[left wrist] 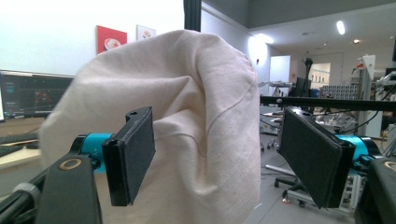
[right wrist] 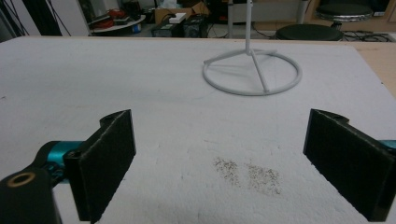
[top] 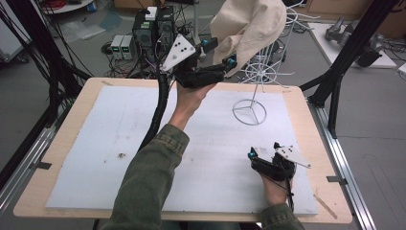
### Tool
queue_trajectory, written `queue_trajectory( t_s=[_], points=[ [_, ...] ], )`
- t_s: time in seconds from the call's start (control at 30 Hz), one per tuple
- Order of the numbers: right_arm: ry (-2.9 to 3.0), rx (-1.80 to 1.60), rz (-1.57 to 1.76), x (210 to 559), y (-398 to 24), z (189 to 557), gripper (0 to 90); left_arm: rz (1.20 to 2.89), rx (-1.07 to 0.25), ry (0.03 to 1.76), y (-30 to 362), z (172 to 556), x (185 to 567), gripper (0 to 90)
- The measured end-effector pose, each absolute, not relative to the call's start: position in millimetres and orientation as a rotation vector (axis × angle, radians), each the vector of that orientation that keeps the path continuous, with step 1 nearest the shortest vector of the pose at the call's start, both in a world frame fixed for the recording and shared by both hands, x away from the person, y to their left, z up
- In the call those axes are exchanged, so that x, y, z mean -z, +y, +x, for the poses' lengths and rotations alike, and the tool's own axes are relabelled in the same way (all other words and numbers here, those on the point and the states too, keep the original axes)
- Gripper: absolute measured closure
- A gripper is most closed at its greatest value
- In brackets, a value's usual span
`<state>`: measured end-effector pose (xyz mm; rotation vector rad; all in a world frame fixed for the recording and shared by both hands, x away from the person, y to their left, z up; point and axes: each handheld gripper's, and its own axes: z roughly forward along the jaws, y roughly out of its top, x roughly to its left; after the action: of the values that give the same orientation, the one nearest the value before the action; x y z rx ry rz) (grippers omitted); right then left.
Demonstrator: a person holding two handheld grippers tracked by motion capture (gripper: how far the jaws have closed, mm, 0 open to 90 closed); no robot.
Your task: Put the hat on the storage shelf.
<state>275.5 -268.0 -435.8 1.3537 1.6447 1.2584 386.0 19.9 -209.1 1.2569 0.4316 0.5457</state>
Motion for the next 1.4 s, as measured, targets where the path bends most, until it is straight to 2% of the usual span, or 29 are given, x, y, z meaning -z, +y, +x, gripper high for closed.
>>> queue_trajectory(
  t_s=[0.47, 0.8, 1.4],
  points=[
    [1.643, -1.271, 1.354, 436, -267, 276, 8.0, 1.311, -0.656, 0.460, 58, 361, 225, 26.1],
    [1.637, -1.274, 1.354, 435, -267, 276, 8.0, 1.274, -0.714, 0.561, 108, 349, 251, 26.1],
    [1.624, -1.291, 1.330, 433, -266, 272, 7.9, 1.235, -0.772, 0.664, 165, 320, 294, 25.8]
  ],
)
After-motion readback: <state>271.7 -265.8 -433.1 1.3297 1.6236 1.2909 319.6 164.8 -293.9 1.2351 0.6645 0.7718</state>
